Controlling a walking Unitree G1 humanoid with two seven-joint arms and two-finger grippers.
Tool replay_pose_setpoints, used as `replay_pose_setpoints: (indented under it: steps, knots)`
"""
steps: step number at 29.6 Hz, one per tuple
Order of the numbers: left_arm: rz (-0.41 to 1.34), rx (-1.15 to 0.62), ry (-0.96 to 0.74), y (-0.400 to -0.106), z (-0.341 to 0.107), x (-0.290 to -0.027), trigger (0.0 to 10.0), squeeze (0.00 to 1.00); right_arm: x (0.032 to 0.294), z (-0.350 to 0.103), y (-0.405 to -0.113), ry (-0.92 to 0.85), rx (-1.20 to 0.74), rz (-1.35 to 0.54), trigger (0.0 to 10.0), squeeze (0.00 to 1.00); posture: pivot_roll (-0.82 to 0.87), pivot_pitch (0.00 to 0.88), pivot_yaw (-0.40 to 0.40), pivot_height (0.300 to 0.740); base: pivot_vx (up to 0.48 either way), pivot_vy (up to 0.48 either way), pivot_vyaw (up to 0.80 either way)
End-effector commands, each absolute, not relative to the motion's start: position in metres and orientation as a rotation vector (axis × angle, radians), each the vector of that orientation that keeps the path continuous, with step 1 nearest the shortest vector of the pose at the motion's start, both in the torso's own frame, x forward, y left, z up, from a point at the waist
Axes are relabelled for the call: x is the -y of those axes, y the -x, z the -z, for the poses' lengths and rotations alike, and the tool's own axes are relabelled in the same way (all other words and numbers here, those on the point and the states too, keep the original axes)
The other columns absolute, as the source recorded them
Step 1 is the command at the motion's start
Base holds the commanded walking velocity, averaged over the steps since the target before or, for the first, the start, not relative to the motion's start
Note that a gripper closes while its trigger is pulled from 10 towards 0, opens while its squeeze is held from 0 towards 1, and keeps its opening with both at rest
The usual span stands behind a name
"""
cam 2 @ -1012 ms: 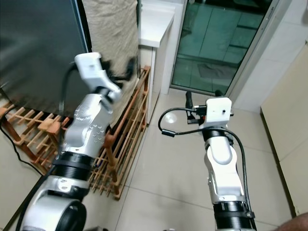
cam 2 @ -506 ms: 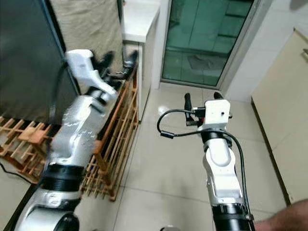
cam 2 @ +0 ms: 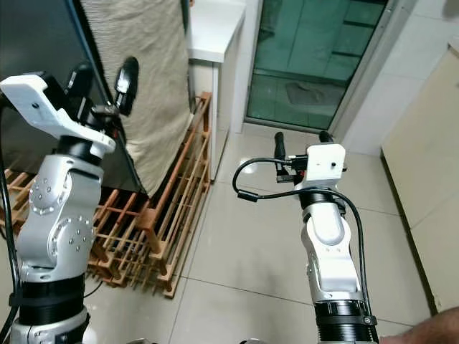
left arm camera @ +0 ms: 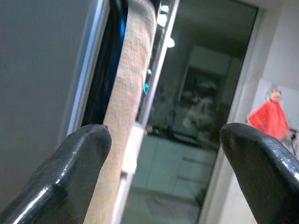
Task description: Restocking fridge
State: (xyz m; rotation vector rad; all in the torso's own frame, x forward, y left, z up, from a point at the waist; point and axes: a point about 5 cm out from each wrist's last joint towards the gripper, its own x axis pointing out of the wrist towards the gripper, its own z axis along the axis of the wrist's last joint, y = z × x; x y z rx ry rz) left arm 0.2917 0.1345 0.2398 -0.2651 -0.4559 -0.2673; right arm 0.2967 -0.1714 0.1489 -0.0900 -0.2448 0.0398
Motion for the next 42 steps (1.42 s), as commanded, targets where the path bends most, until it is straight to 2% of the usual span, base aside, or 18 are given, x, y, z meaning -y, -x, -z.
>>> replay_pose_setpoints:
  steps: [1, 4, 9, 17, 42]
  knots:
    - [0.287, 0.425, 0.269, -0.293, -0.236, -0.130, 10.0, 0.00, 0.175, -0.150, -0.300, 0.095, 0.242, -0.037, 10.0, 0.00, -0.08, 0.000, -0.033, 0.740, 0.000, 0.000, 0.00]
    - [0.256, 0.394, 0.255, -0.299, -0.229, -0.128, 10.0, 0.00, 0.174, -0.152, -0.303, 0.096, 0.251, -0.038, 10.0, 0.00, -0.08, 0.000, -0.033, 0.740, 0.000, 0.000, 0.00]
    - [0.103, 0.271, 0.176, -0.318, -0.205, -0.137, 10.0, 0.00, 0.171, -0.153, -0.304, 0.088, 0.258, -0.041, 10.0, 0.00, -0.09, 0.000, -0.030, 0.740, 0.000, 0.000, 0.00]
    - [-0.045, 0.260, 0.145, -0.332, -0.202, -0.157, 10.0, 0.00, 0.172, -0.152, -0.302, 0.083, 0.260, -0.034, 10.0, 0.00, -0.11, 0.000, -0.023, 0.740, 0.000, 0.000, 0.00]
    - [0.020, 0.281, 0.186, -0.332, -0.206, -0.136, 10.0, 0.00, 0.172, -0.148, -0.303, 0.092, 0.247, -0.034, 10.0, 0.00, -0.11, 0.000, -0.024, 0.740, 0.000, 0.000, 0.00]
